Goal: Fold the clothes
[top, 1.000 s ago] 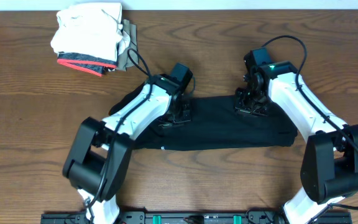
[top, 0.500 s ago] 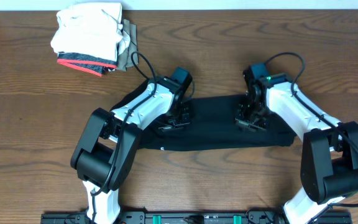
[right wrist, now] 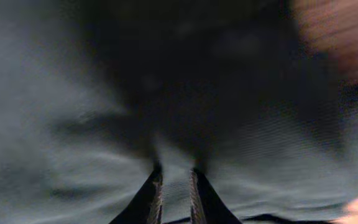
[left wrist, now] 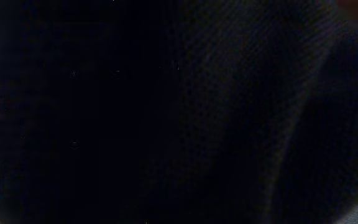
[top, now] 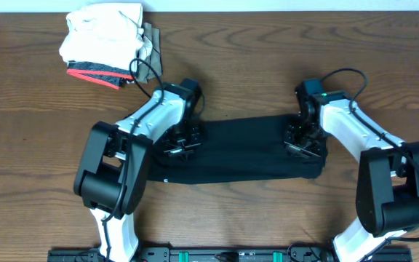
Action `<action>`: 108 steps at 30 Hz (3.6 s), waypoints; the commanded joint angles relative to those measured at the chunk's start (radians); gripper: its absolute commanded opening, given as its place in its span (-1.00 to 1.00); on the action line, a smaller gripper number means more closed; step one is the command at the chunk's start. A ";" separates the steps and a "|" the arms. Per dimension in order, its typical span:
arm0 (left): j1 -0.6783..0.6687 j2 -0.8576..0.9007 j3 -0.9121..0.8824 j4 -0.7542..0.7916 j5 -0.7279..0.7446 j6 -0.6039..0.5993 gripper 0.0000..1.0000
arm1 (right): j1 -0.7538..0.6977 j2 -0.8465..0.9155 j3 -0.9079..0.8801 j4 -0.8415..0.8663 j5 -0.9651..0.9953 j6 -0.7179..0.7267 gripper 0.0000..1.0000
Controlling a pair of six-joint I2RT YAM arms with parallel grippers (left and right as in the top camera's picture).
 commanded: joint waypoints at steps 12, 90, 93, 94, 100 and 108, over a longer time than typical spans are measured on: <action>0.150 0.011 -0.006 -0.029 -0.044 0.085 -0.72 | -0.089 -0.023 -0.068 0.032 0.056 -0.024 -0.90; 0.044 -0.207 -0.006 -0.022 -0.010 0.214 0.98 | -0.206 -0.077 -0.318 0.252 -0.324 -0.402 -0.97; 0.044 -0.207 -0.012 -0.021 -0.010 0.214 0.98 | -0.220 -0.077 -0.313 0.254 -0.247 -0.370 -0.97; 0.044 -0.207 -0.015 -0.021 -0.010 0.214 0.99 | -0.228 -0.077 -0.309 0.254 -0.234 -0.370 -0.97; 0.044 -0.207 -0.030 -0.021 -0.010 0.211 0.99 | -0.332 -0.077 -0.237 0.175 -0.170 -0.349 -0.98; 0.044 -0.207 -0.031 -0.011 -0.009 0.203 0.96 | -0.434 -0.077 -0.017 -0.096 0.121 -0.275 -0.97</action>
